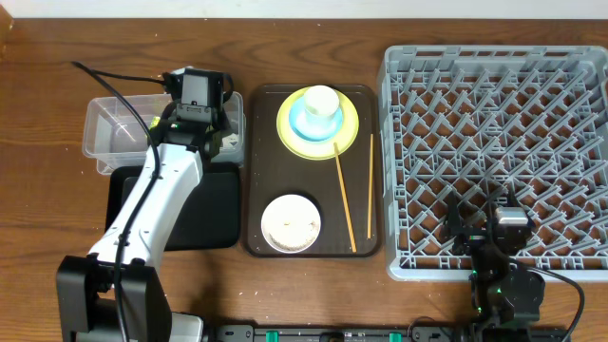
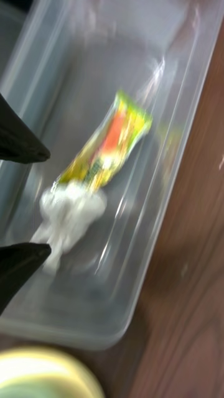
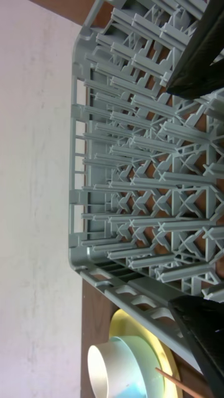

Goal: Sort waste into correct bins and load items into the dishwasher rack
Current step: 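Carry the tissue left and release it into the clear bin, then move the left gripper over the white paper plate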

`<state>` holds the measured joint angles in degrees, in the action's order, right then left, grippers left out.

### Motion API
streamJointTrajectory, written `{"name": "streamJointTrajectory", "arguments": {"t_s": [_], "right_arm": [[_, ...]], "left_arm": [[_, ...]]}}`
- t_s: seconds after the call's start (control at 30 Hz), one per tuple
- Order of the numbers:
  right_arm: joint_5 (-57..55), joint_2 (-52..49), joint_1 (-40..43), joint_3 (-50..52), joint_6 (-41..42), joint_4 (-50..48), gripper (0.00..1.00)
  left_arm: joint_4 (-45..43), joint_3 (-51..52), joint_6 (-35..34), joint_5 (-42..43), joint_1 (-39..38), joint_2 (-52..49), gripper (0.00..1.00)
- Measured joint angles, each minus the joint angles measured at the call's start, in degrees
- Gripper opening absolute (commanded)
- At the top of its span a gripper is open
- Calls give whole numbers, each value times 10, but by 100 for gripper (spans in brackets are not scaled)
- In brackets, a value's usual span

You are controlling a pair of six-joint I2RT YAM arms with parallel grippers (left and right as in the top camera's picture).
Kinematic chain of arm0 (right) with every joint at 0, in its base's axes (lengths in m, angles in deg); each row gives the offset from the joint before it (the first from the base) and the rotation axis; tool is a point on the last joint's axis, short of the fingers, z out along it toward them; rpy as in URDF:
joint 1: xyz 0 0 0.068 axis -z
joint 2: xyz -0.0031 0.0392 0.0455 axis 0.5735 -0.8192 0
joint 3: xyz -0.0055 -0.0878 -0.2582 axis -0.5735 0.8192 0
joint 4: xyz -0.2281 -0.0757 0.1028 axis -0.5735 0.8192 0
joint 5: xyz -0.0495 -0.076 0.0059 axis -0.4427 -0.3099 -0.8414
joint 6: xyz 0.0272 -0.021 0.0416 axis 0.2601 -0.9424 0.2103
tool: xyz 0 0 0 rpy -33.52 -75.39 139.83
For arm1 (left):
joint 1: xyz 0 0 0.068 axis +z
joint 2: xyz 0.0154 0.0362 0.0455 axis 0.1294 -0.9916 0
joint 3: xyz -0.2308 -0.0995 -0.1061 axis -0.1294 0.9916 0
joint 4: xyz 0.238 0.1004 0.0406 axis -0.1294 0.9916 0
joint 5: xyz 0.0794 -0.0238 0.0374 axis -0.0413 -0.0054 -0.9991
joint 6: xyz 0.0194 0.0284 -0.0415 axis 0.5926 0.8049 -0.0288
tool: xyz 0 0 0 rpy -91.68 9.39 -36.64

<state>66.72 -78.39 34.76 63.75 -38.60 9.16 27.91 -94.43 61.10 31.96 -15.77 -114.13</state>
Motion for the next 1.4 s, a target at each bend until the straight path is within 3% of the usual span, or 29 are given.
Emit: {"name": "streamJointTrajectory", "arguments": {"t_s": [0.17, 0.3, 0.43, 0.57, 0.73, 0.93, 1.4], "right_arm": [[0, 0, 0, 0, 0, 0, 99], [0, 0, 0, 0, 0, 0, 99], [0, 0, 0, 0, 0, 0, 99], [0, 0, 0, 0, 0, 0, 99], [0, 0, 0, 0, 0, 0, 99], [0, 0, 0, 0, 0, 0, 99], [0, 0, 0, 0, 0, 0, 99]], "left_arm": [[3, 0, 0, 137, -1, 5, 33], [56, 0, 0, 218, -2, 43, 30], [124, 0, -13, 259, -13, 100, 30], [182, 0, -21, 275, -72, 117, 27], [176, 7, -26, 269, -173, 109, 27], [177, 24, -26, 189, -280, 94, 27], [129, 97, -90, 129, -309, 45, 28]]}}
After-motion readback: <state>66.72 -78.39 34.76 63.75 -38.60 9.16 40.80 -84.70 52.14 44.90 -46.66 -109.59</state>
